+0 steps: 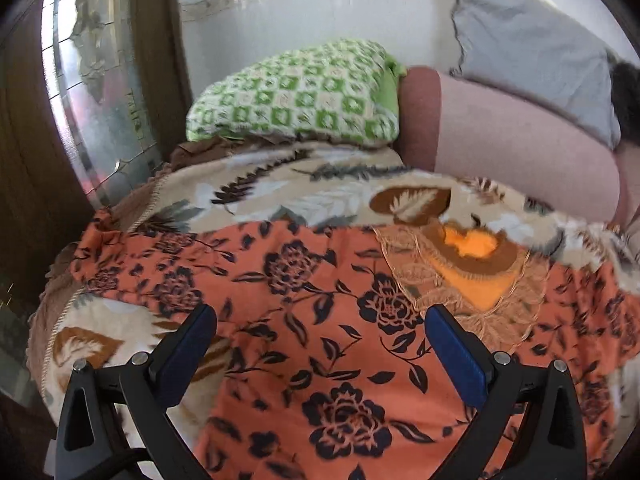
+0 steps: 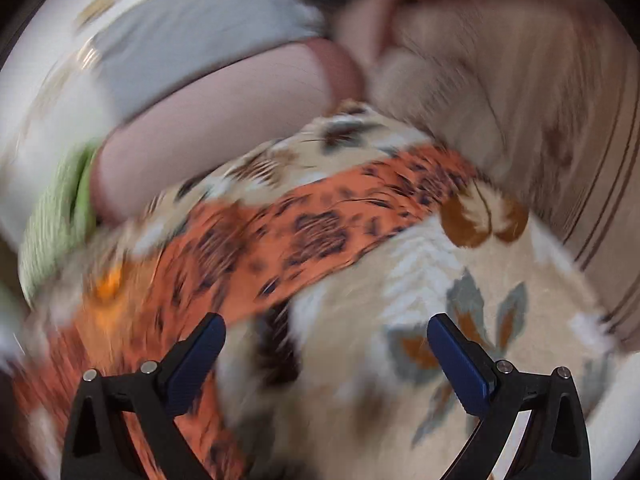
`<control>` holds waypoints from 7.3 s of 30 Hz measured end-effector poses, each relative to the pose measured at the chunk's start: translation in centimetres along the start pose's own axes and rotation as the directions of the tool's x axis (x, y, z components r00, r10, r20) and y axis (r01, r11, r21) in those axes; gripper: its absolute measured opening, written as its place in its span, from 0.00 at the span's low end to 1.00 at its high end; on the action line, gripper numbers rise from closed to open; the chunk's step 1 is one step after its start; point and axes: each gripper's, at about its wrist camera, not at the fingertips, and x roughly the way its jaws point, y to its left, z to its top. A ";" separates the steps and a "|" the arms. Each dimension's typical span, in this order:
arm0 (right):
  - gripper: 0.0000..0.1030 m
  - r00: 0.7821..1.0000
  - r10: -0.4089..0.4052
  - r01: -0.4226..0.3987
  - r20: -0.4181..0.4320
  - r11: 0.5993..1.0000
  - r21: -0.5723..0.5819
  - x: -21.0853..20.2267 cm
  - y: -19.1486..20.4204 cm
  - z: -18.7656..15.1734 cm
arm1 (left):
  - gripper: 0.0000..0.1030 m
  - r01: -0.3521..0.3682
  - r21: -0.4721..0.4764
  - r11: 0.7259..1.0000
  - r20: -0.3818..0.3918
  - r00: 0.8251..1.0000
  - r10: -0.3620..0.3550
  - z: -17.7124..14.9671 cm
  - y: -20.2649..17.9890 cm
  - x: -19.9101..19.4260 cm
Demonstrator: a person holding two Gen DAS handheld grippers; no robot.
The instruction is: Fold small clothes
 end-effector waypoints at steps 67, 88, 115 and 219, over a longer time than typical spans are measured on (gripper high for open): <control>0.56 0.889 0.426 -0.440 -0.165 0.896 -0.057 9.5 27.8 -8.3 | 1.00 -0.166 -0.321 0.933 -0.071 0.986 0.151 3.5 19.7 6.7; 0.46 0.816 0.403 -0.518 -0.415 0.827 -0.216 10.8 35.7 -14.8 | 0.99 -0.098 -0.895 0.436 -0.128 0.991 -0.039 -6.4 41.5 8.0; 0.46 0.852 0.380 -0.462 -0.360 0.869 -0.178 11.9 33.1 -12.9 | 0.07 0.143 -0.721 0.678 0.131 0.989 -0.068 0.8 38.4 10.1; 0.54 0.889 0.437 -0.428 -0.135 0.899 0.090 11.5 20.1 -2.5 | 0.84 0.218 -0.099 0.971 -0.276 0.932 -0.237 1.2 10.0 7.7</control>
